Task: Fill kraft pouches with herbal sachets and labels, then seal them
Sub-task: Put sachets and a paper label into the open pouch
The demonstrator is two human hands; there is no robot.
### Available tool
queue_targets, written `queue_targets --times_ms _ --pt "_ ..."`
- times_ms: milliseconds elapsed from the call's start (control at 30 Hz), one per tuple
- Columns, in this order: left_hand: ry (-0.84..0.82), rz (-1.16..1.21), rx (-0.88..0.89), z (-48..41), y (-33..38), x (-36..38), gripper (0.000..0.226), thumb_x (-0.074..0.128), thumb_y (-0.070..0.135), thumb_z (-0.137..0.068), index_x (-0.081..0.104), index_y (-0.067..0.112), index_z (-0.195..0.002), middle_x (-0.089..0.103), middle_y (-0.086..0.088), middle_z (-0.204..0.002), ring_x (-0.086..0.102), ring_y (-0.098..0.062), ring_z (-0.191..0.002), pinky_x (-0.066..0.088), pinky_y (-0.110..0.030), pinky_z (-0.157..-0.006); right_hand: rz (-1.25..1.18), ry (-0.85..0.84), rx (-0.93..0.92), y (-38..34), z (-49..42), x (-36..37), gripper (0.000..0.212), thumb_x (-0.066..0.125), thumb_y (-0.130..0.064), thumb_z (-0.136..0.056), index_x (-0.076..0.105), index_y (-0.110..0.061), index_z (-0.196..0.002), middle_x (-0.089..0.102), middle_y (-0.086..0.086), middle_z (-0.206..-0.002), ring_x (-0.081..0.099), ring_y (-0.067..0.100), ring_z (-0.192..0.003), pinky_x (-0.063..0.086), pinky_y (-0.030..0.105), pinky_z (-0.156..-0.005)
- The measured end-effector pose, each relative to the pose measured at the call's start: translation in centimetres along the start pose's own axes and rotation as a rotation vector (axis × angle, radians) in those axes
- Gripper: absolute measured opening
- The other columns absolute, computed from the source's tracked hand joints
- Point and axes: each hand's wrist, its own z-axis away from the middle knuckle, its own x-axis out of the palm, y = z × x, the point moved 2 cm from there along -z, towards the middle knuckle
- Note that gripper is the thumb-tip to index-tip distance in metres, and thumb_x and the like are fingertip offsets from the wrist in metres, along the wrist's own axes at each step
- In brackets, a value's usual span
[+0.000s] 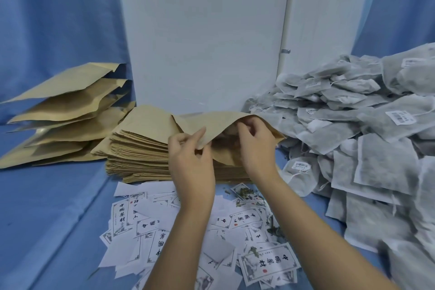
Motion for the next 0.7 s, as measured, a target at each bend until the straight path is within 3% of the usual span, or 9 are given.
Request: queue_targets --times_ms 100,233,333,400,500,567,633,700 --pt "0.007 0.105 -0.071 -0.5 -0.2 -0.4 0.023 0.073 0.004 -0.079 0.072 0.011 -0.101 0.051 0.005 -0.094 0.050 0.021 -0.075 0.037 0.001 -0.067 -0.083 -0.171 -0.091 0.5 2.0 -0.2 0.020 0.052 -0.014 -0.085 0.062 -0.022 -0.070 0.051 -0.004 -0.048 0.044 0.016 -0.045 0.038 0.026 -0.048" --pt "-0.033 0.136 -0.162 -1.4 -1.1 -0.9 0.014 0.072 0.011 -0.081 0.074 0.011 -0.095 0.058 0.014 -0.091 0.053 0.019 -0.078 0.037 0.002 -0.068 0.193 -0.576 -0.063 1.4 3.2 0.1 0.019 0.052 -0.016 -0.084 0.066 -0.023 -0.074 0.059 -0.001 -0.049 0.054 0.013 -0.043 0.046 0.028 -0.048" --pt "-0.062 0.153 -0.205 -1.9 -1.9 -1.3 0.014 0.070 0.015 -0.083 0.074 0.016 -0.097 0.061 0.021 -0.092 0.056 0.014 -0.084 0.039 0.001 -0.072 0.428 -0.725 -0.151 1.9 4.0 0.4 0.014 0.056 -0.016 -0.085 0.070 -0.016 -0.080 0.069 0.002 -0.065 0.066 0.014 -0.061 0.056 0.033 -0.060" --pt "-0.075 0.168 -0.198 -2.1 -2.0 -1.5 0.013 0.069 0.016 -0.084 0.074 0.020 -0.096 0.062 0.022 -0.093 0.057 0.014 -0.086 0.040 -0.001 -0.074 0.551 -0.787 -0.215 2.2 4.4 0.7 0.014 0.060 -0.019 -0.083 0.072 -0.021 -0.090 0.073 -0.004 -0.083 0.066 0.009 -0.079 0.056 0.034 -0.073" --pt "-0.113 0.180 -0.201 -2.2 -2.1 -1.5 0.013 0.067 0.017 -0.086 0.073 0.025 -0.095 0.063 0.023 -0.093 0.057 0.015 -0.088 0.041 0.000 -0.074 0.728 -0.967 -0.178 3.1 4.8 1.0 0.044 0.061 -0.012 -0.078 0.066 -0.032 -0.118 0.067 -0.011 -0.118 0.059 0.008 -0.105 0.054 0.034 -0.083" --pt "-0.120 0.185 -0.220 -2.2 -2.3 -1.3 0.013 0.066 0.017 -0.086 0.073 0.023 -0.095 0.063 0.023 -0.093 0.056 0.017 -0.085 0.040 0.001 -0.073 0.777 -1.068 -0.132 3.6 5.1 0.9 0.058 0.060 -0.011 -0.075 0.058 -0.034 -0.129 0.062 -0.014 -0.126 0.057 0.003 -0.099 0.051 0.026 -0.081" --pt "-0.110 0.191 -0.241 -2.3 -2.4 -1.3 0.013 0.066 0.017 -0.086 0.073 0.022 -0.096 0.063 0.023 -0.093 0.056 0.018 -0.083 0.039 0.002 -0.071 0.781 -1.102 -0.112 3.7 5.3 0.8 0.057 0.059 -0.014 -0.077 0.057 -0.033 -0.131 0.060 -0.016 -0.128 0.055 0.000 -0.090 0.049 0.021 -0.080" --pt "-0.105 0.195 -0.256 -2.2 -2.5 -1.3 0.014 0.066 0.018 -0.087 0.073 0.023 -0.097 0.063 0.023 -0.093 0.056 0.017 -0.084 0.039 0.000 -0.071 0.819 -1.096 -0.151 3.6 5.3 0.6 0.052 0.059 -0.018 -0.079 0.059 -0.031 -0.129 0.060 -0.017 -0.129 0.055 0.003 -0.098 0.049 0.025 -0.088"
